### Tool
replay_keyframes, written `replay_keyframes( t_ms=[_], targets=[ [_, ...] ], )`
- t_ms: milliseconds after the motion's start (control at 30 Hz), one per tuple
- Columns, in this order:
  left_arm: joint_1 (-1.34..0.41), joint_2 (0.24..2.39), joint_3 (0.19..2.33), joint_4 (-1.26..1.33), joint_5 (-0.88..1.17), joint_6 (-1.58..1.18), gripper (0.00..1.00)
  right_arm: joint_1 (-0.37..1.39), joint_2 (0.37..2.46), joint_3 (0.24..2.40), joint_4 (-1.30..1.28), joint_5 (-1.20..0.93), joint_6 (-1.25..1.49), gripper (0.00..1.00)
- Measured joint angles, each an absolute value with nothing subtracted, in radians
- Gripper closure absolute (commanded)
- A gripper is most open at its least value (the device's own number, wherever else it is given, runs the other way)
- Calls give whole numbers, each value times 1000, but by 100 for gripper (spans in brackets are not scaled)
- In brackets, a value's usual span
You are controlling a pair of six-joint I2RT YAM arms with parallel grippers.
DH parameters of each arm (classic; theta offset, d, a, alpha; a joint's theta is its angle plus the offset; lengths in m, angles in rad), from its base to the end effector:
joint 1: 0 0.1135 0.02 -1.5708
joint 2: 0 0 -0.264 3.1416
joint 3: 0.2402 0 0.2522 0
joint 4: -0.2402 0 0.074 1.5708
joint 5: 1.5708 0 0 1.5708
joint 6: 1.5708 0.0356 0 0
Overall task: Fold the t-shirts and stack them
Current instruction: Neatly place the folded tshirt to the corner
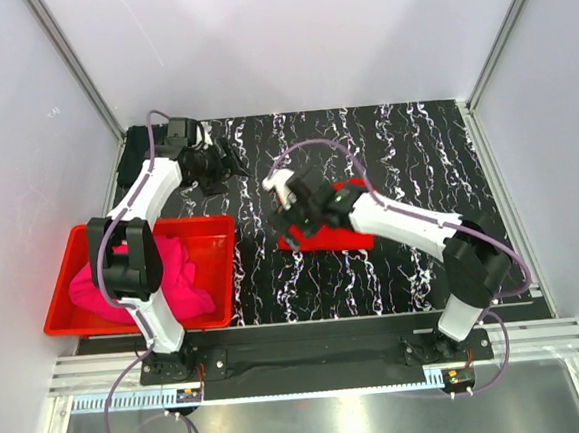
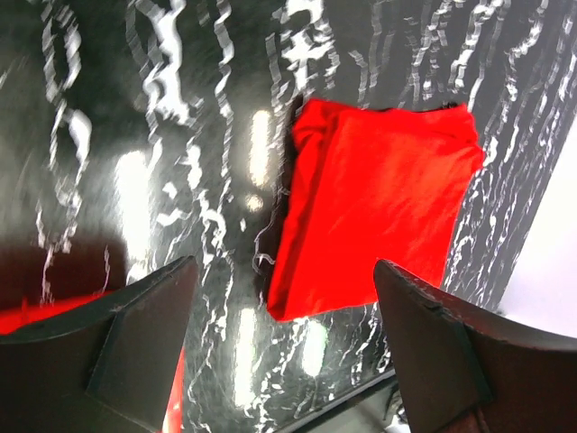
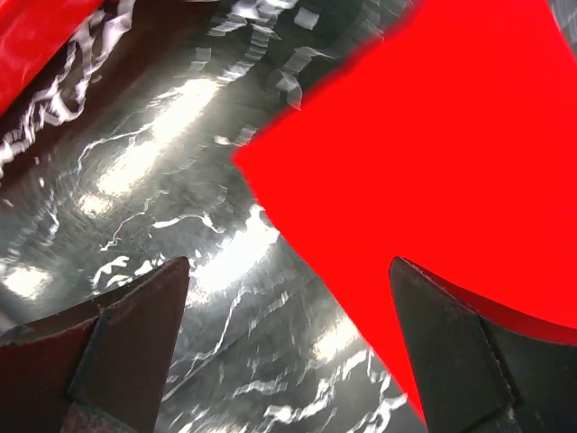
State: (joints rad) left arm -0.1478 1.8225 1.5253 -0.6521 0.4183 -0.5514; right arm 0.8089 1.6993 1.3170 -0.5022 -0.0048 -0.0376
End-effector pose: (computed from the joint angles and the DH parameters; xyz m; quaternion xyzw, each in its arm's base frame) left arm 0.3931 -0.0731 0.2682 -0.1245 0.9252 -0.2882 0.2133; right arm 0.2573 0.2699 0.2548 -0.3875 0.8583 0.1287 0.3109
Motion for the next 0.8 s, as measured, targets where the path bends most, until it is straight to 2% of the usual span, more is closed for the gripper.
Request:
replay_keyframes(
  t_ms=[167,300,433,600,800],
  targets=[
    [-129,1740,1398,-633,396,-601,19,953,1707,1206,-360,182,-245,4],
    [-73,1644,1280,-596,400,-628,21,994,1734,1135,-279,322,-331,15],
    [-20,1578,1229,-566,405,-656,22,1035,1758,1111,-221,412,-361,22],
    [-26,1542,1182,-513,430,-675,21,1084,1804,1110,-166,461,-363,29],
    [-29,1541,1164,-505,457,-682,21,1092,1822,1106,-142,463,-352,30]
  ],
)
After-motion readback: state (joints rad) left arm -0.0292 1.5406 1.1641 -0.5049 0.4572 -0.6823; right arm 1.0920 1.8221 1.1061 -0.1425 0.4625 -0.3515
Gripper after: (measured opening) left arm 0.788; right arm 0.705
